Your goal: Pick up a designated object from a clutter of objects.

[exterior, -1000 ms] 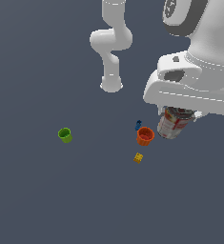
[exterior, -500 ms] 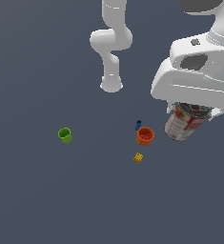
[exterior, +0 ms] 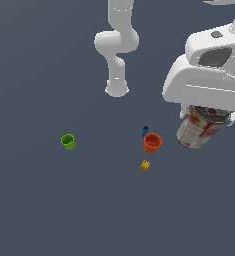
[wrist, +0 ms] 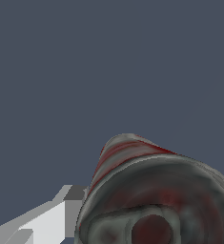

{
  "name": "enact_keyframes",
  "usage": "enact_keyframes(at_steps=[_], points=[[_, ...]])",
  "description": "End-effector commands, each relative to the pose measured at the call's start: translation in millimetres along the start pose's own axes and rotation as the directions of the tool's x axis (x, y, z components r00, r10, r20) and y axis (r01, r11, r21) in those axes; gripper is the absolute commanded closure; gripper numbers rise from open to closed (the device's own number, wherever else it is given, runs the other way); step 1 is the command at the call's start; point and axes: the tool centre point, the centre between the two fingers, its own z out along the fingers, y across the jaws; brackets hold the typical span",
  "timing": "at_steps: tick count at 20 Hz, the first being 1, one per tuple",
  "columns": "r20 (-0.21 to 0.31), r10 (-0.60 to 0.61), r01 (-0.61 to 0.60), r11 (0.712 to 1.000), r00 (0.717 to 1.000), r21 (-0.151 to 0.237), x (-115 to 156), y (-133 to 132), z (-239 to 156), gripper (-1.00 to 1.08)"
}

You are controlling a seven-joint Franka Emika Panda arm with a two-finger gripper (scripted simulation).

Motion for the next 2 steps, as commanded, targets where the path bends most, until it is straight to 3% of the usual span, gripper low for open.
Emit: enact_keyframes(at_steps=[1, 2], points=[[-0.004, 0.000, 0.000, 1.000, 1.000, 0.002, 1.1, -0.5, -3.8, 1.08], [-0.004, 0.000, 0.000, 1.000, 1.000, 0.002, 1.1, -0.6, -3.9, 1.08]])
